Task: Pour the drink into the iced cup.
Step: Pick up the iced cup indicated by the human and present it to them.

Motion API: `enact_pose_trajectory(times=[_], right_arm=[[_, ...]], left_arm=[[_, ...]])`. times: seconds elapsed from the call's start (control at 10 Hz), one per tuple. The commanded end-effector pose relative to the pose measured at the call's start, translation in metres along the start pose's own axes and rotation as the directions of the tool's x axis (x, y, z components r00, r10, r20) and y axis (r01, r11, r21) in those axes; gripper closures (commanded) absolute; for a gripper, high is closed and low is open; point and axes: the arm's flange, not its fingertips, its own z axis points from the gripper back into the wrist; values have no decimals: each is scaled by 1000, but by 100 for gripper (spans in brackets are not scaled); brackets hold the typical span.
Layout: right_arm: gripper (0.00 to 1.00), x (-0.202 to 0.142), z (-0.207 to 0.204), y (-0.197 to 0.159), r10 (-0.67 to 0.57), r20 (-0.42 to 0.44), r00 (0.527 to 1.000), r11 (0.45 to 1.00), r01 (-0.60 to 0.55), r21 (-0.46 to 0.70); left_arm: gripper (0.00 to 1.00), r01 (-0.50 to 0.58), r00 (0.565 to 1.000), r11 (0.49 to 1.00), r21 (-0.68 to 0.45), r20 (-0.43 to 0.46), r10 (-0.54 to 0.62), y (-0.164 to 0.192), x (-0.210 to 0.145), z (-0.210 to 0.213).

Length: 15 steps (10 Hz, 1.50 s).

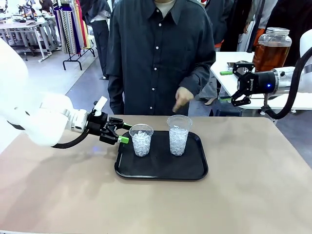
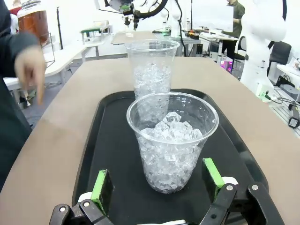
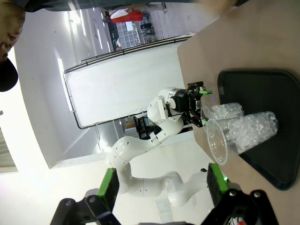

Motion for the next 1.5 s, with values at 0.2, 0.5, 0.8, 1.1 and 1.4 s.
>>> enact_pose_trajectory(times=[0.2, 0.5, 0.8, 1.1, 1.4], right_arm=[[0, 0, 1, 1, 2, 1, 1000, 1000, -2, 0], [0, 0, 1, 1, 2, 1, 1000, 1000, -2, 0], [0, 0, 1, 1, 2, 1, 1000, 1000, -2, 0], [0, 0, 1, 1, 2, 1, 1000, 1000, -2, 0], [0, 0, 1, 1, 2, 1, 1000, 1000, -2, 0]], left_arm=[[0, -21, 1000, 1000, 19, 2, 21, 1, -1, -15], [0, -28, 1000, 999, 16, 3, 28, 2, -5, -25], [0, -27, 1000, 1000, -1, 2, 27, -4, -4, -34], [0, -33, 999, 999, -1, 9, 33, -3, -5, -42], [0, -39, 999, 999, -21, 23, 39, -2, -4, -54]])
